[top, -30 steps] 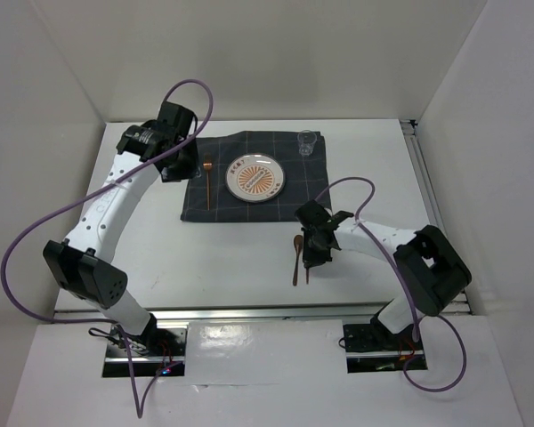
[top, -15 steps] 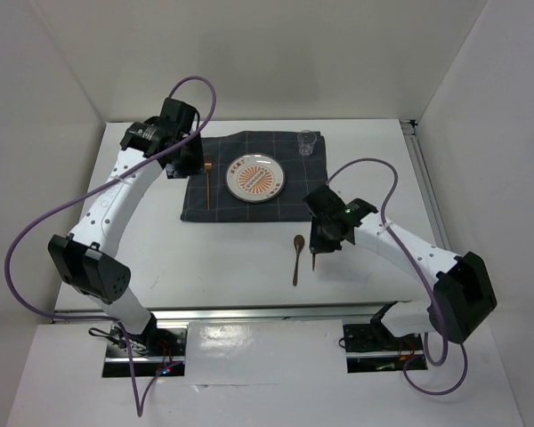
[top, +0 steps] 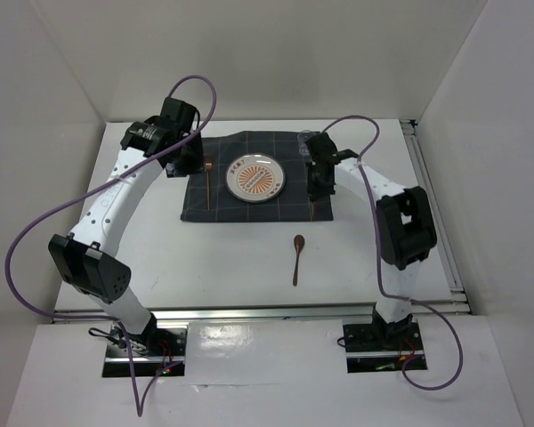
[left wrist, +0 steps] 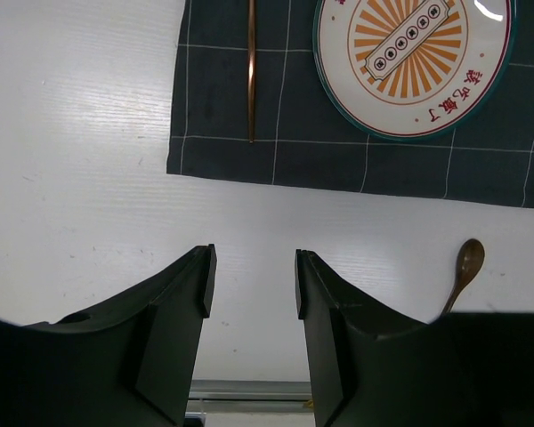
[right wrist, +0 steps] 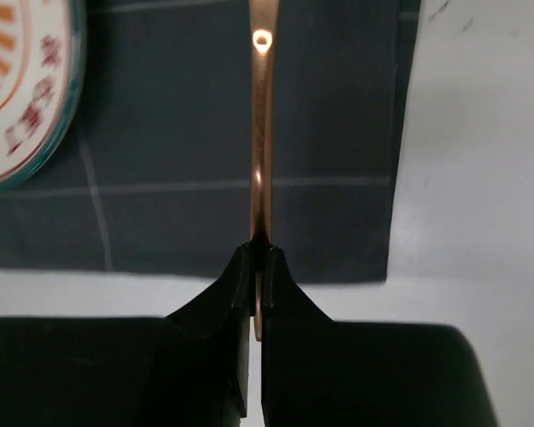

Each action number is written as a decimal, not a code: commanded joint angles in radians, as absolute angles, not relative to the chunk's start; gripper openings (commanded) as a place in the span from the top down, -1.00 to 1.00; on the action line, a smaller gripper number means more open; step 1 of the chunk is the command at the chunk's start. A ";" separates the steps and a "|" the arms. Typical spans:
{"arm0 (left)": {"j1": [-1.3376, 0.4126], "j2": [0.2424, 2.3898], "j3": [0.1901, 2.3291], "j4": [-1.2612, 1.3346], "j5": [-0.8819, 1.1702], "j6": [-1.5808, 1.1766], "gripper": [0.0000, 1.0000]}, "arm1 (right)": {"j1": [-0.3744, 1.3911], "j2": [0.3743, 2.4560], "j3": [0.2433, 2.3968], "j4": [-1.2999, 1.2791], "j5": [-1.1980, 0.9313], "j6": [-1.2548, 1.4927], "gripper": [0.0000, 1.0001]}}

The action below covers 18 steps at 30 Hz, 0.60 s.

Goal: Set the dinner table for one person

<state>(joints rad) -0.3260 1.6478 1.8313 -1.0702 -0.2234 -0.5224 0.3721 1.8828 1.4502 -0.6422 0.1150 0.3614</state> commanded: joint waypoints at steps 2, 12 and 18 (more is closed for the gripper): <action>-0.328 1.646 1.870 -1.069 -0.241 -0.502 -0.15 | 0.327 1.991 1.578 -0.549 0.043 0.250 1.00; -0.319 1.655 1.861 -1.078 -0.252 -0.502 -0.15 | 0.327 2.114 1.638 -0.486 -0.037 0.250 1.00; -0.310 1.655 1.852 -1.078 -0.261 -0.492 -0.15 | 0.327 2.166 1.681 -0.511 -0.058 0.282 1.00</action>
